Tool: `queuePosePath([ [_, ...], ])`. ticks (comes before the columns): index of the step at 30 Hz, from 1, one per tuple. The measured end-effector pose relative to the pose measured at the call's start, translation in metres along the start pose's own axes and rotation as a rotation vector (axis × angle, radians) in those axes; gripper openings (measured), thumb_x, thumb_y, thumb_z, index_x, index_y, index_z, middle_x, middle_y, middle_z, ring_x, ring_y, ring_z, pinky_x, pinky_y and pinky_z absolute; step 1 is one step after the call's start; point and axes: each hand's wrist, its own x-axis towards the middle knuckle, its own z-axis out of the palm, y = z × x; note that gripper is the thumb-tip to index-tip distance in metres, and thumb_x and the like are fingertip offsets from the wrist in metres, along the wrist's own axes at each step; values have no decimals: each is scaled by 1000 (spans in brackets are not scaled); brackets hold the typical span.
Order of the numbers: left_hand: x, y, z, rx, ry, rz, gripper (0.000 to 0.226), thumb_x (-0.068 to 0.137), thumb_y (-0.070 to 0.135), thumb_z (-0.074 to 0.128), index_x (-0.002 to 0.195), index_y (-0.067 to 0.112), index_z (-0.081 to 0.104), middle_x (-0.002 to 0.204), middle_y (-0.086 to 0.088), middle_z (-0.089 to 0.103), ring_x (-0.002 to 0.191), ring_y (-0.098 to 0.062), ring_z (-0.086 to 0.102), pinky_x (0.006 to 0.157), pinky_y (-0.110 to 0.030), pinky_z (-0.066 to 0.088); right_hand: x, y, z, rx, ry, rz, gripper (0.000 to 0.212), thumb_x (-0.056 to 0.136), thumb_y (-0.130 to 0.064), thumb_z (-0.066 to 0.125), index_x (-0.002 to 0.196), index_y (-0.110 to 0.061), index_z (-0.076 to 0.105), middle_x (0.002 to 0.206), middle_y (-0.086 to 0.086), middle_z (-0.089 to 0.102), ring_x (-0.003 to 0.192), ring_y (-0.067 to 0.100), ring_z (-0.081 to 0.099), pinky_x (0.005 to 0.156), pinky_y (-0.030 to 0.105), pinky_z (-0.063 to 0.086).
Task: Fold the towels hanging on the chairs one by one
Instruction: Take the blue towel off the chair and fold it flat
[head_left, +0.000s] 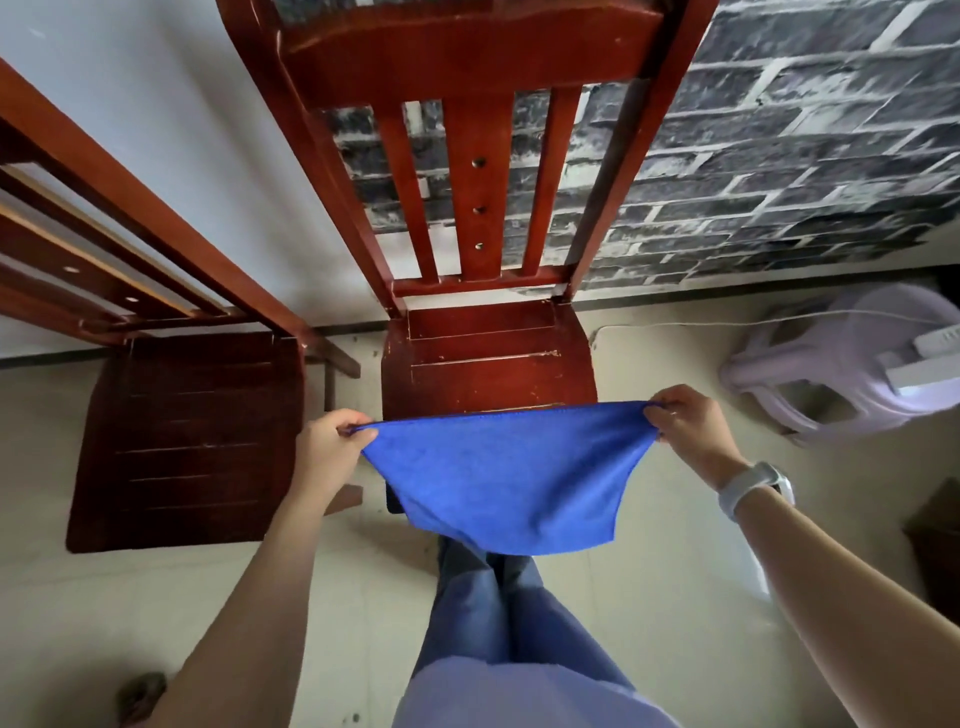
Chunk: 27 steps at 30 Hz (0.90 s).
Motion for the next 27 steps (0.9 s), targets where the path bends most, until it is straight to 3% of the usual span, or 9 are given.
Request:
queuePosePath([
  [1, 12, 3, 5, 11, 17, 17, 16, 75, -4, 64, 91, -2, 69, 87, -15, 68, 78, -22, 57, 68, -18, 43, 12, -3, 5, -38, 15, -23, 11, 80, 0, 58, 75, -10, 59, 63, 6, 57, 56, 12, 52, 58, 14, 42],
  [3, 39, 9, 13, 32, 50, 43, 17, 76, -2, 64, 92, -2, 69, 90, -14, 68, 80, -19, 56, 61, -15, 38, 39, -8, 17, -117, 52, -81, 8, 81, -1, 59, 86, -2, 65, 78, 15, 63, 65, 18, 52, 52, 15, 35],
  [5, 69, 10, 21, 45, 66, 77, 17, 77, -1, 64, 93, -1, 69, 91, -14, 68, 83, -20, 59, 63, -11, 38, 68, -13, 28, -143, 109, -120, 13, 82, -1, 58, 92, 1, 67, 98, 23, 61, 77, 20, 49, 63, 17, 32],
  [7, 101, 11, 29, 68, 76, 105, 17, 78, 4, 64, 95, 2, 70, 94, -12, 69, 88, -23, 61, 71, -19, 41, 96, -21, 39, -144, 175, -121, 16, 83, -4, 58, 96, 0, 67, 104, 25, 58, 82, 19, 45, 70, 16, 30],
  [12, 161, 16, 52, 135, 191, 190, 18, 79, 6, 64, 96, 3, 70, 98, -16, 69, 93, -31, 62, 82, -30, 44, 152, -34, 65, -91, 235, -45, 17, 84, -13, 57, 97, -12, 66, 80, 12, 61, 72, 24, 54, 64, 24, 36],
  [17, 190, 7, 72, 28, 159, 135, 15, 84, 1, 59, 97, 2, 65, 98, -19, 65, 83, -36, 65, 80, -44, 53, 184, -30, 87, 125, 129, 45, 14, 83, -5, 50, 82, -18, 55, 75, 11, 64, 42, 7, 56, 37, 14, 42],
  [22, 199, -7, 88, -34, 144, 109, 15, 85, -1, 57, 98, 2, 64, 96, -17, 65, 75, -30, 66, 74, -45, 57, 194, -20, 97, 324, 54, 145, 21, 86, 1, 52, 106, -6, 52, 78, 6, 63, 49, 12, 59, 46, 21, 53],
  [25, 207, -11, 99, -181, 150, 16, 21, 85, -4, 55, 105, -1, 61, 101, -20, 63, 62, -11, 63, 63, -22, 58, 201, -16, 104, 411, 15, 175, 36, 88, 2, 49, 124, -2, 47, 86, 5, 63, 64, 17, 60, 58, 25, 55],
  [27, 214, -12, 106, -271, 161, -27, 31, 85, -5, 55, 116, 1, 57, 115, -18, 60, 79, -16, 63, 73, -28, 58, 205, -14, 110, 518, -29, 168, 48, 92, 1, 46, 137, -6, 33, 109, 8, 60, 82, 21, 62, 65, 25, 55],
])
